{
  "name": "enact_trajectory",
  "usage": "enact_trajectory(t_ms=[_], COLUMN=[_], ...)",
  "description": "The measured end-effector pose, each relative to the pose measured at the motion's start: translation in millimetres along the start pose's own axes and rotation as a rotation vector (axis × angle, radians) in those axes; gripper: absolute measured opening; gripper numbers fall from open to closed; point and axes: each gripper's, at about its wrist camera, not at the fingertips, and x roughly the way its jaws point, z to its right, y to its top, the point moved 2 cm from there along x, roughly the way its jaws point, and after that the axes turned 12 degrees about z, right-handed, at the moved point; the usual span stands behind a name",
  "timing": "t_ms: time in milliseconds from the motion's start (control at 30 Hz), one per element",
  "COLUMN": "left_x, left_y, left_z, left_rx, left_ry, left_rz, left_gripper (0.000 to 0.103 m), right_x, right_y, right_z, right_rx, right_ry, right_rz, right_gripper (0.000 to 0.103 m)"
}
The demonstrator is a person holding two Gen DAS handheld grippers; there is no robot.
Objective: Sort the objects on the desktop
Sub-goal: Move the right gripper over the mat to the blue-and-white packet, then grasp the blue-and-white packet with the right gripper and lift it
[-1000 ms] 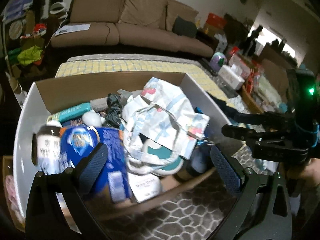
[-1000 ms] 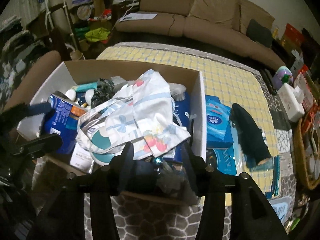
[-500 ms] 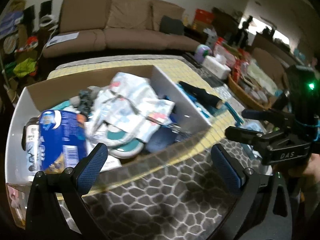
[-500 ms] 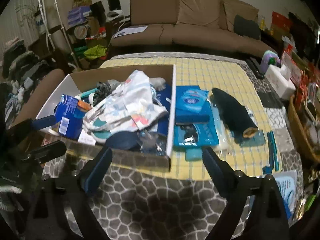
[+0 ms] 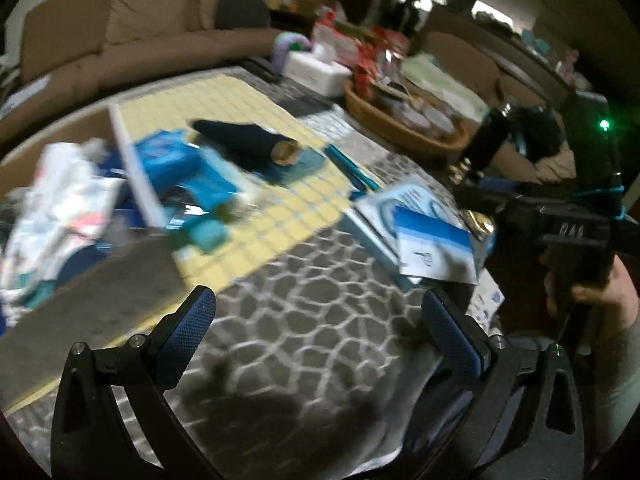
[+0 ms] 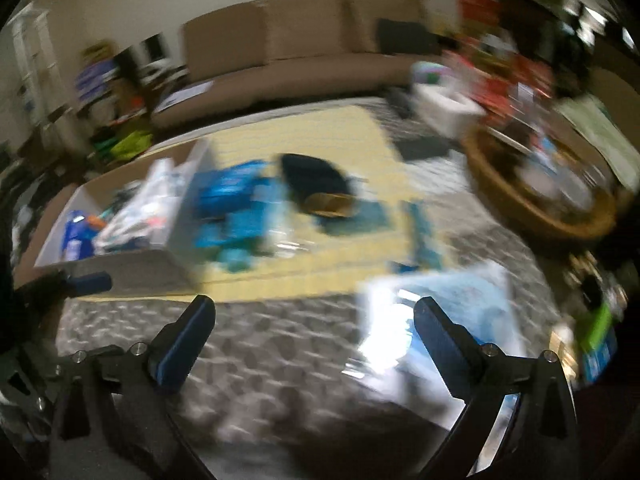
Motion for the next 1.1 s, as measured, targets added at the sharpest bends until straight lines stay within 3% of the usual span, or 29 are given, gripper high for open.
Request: enact_trajectory(t_ms=[200, 400, 633, 700, 833, 900, 967, 1033, 1100], left_x=[65, 118, 161, 167, 175, 176, 177, 176, 173], left_y=[-7, -6, -14, -18, -27, -31, -32, -32, -32], left_z=[37, 66, 70, 69, 67, 66, 67, 68, 70], left_rx=[-0.002, 0.036, 0.030, 0.019, 0.008, -0.003, -0.014, -0.016, -0.021], left_ry=[-0.054, -0.061, -0.029, -0.034, -0.031, -0.044, -0.054, -0.059, -0.075], left_rz=[-0.092, -0.147, -0.212, -0.226, -0.250, -0.256, -0.257, -0.258, -0.257], left_gripper=[0.103, 0.103, 0.102, 0.101, 0.083, 0.080, 0.078, 0.075, 0.066], right_x=[-16, -14, 0, 2, 5, 8, 11, 14, 15], right_y=[-41, -84, -121, -123, -120, -118, -118, -119, -119], right_z=[119, 178, 202, 203, 200, 196, 190, 181, 174], right_rx=[0.265, 0.402, 0.575, 0.584, 0.564, 0.563, 0.556, 0.523, 0.516], right_ry=[-0.065, -0.114, -0.038, -0.025, -0.024, -0.004, 0.028, 0.029, 0.038], right_rz=[-0.011, -0.040, -0.040, -0.026, -0.021, -0.023, -0.037, -0.058, -0.062], right_gripper=[0.101, 0.101, 0.100, 0.096, 0.089, 0.073, 0.065, 0.064, 0.053])
